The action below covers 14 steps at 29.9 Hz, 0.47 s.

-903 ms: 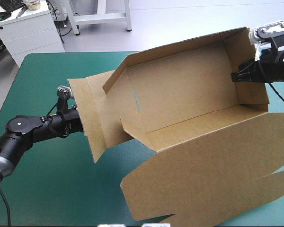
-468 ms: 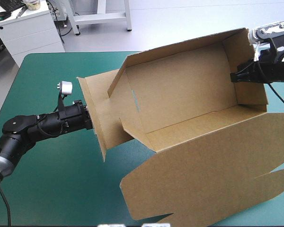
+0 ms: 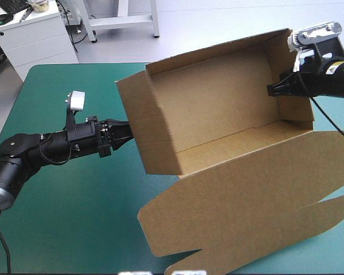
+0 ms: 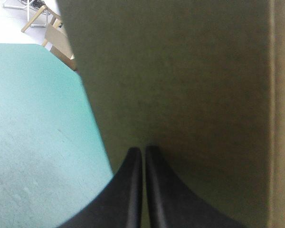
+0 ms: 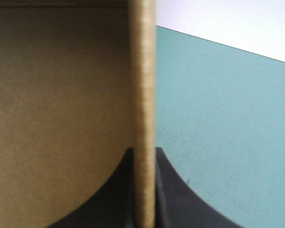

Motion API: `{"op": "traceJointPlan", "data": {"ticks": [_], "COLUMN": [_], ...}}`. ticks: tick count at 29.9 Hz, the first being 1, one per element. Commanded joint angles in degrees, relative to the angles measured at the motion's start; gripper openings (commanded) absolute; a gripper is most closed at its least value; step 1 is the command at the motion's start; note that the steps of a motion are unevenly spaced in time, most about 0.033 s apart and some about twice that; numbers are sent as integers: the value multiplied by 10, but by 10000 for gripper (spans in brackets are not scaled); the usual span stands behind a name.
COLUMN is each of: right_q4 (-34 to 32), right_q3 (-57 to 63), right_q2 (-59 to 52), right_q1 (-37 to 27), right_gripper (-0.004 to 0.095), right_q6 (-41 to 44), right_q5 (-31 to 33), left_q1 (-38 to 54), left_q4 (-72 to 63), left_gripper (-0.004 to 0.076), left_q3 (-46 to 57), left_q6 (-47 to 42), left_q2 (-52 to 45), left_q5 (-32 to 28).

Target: Fold the box

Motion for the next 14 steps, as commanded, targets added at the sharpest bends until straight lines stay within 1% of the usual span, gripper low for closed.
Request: {"op": "traceJointPlan", "data": {"ticks": [1,3,5,6,9,10,13,14], "right_q4": [-32,-48,-68,-80,-117,-129,-154,-162], "right_q3": [-13,-13,-13,-13,-13,-13,-13,-13], "right_q2": [-17,-17,-14,-14,-8,-5,0,1], "right_q1": [48,69,87,94,108,114,129,136], "right_gripper": [0,0,0,0,0,0,0,0], "right_q6": [42,60,73,80,107,112,125,131], "right_q5": [-72,-88,-99,-103,-104,-103,-103,-104], "left_q1": [1,1,1,1,1,1,1,1], "left_q4": [-72,-72,-72,-72,-72,-72,-72,-72], "left_gripper": [16,20,51,82,225,290,486,526], "left_q3": [-31,-31,-31,-31,-31,-31,-36,-39], "left_q6": [23,28,31,31,31,40,52,52], "left_q2": [-13,-13,-13,-13,-13,-13,-14,-14], "left_q5": [40,39,36,36,48,61,61,61]}}
